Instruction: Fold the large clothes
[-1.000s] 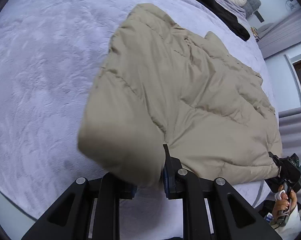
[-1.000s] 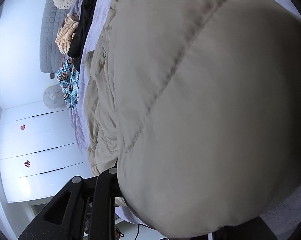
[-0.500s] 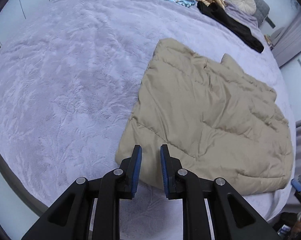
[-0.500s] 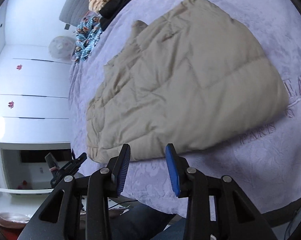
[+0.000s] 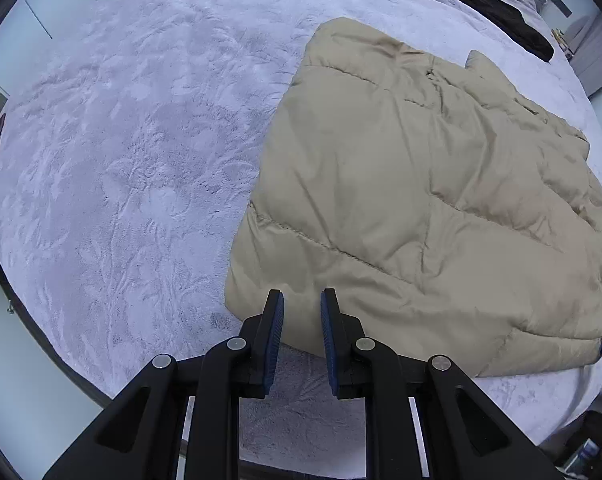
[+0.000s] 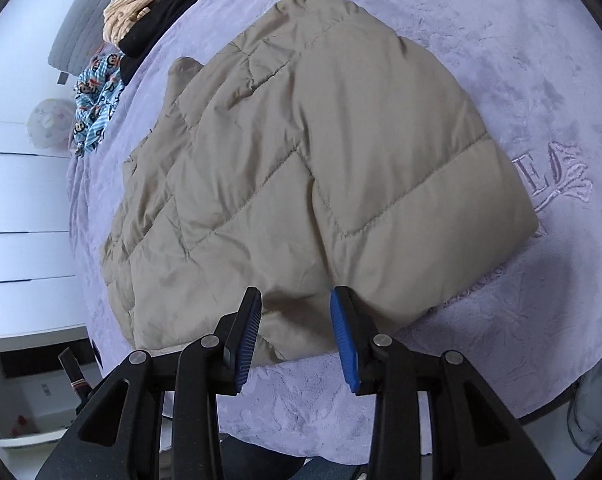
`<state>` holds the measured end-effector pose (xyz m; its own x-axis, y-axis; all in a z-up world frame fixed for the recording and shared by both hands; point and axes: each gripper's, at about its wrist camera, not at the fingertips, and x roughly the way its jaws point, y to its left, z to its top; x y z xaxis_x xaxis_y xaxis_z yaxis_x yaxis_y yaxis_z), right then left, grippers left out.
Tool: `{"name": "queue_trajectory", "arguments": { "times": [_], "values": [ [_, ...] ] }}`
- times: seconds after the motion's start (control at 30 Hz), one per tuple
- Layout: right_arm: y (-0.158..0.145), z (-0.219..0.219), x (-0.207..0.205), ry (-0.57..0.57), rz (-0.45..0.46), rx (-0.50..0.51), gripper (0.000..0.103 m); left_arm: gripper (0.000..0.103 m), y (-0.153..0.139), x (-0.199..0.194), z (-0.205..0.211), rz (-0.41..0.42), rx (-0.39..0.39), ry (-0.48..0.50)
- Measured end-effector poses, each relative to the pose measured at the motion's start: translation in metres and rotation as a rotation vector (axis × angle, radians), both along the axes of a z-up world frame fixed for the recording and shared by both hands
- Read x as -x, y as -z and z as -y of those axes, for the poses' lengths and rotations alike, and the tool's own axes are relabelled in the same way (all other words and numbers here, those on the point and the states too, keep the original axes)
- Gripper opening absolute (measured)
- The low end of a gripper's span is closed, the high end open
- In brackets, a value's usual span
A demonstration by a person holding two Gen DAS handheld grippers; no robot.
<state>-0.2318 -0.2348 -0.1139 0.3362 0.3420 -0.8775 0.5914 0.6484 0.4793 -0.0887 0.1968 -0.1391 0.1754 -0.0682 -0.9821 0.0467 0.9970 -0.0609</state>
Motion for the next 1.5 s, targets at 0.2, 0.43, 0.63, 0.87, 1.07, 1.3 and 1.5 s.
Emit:
{"name": "queue_trajectory", "arguments": {
  "times": [0.2,0.43,0.63,0.87,1.07,1.3,1.5],
  "values": [
    [-0.015,-0.022,-0.012,-0.07,0.03,0.021,0.05,0.083,-0.026,0.008,0.014,0.047,-0.021,0.02],
    [-0.031,-0.036,-0.012,-0.135,0.054,0.03,0.052,0.099,-0.048,0.022,0.027,0.1,-0.043,0.035],
    [-0.028,-0.04,-0.003,-0.143,0.053,0.016,0.061,0.103,-0.061,0.044,0.044,0.127,-0.117,0.069],
    [-0.021,-0.053,0.004,-0.162,0.065,-0.011,0.073,0.103,-0.068,0.055,0.049,0.12,-0.161,0.096],
    [-0.032,-0.062,0.004,-0.152,0.113,0.031,0.083,0.103,-0.068,0.044,0.045,0.102,-0.121,0.123],
    [-0.026,-0.089,-0.01,-0.108,0.112,0.058,0.096,0.103,-0.068,0.021,0.028,0.117,-0.085,0.182],
    [-0.032,-0.115,-0.019,-0.077,0.109,0.138,0.103,0.103,-0.067,-0.001,0.016,0.119,-0.055,0.214]
  ]
}}
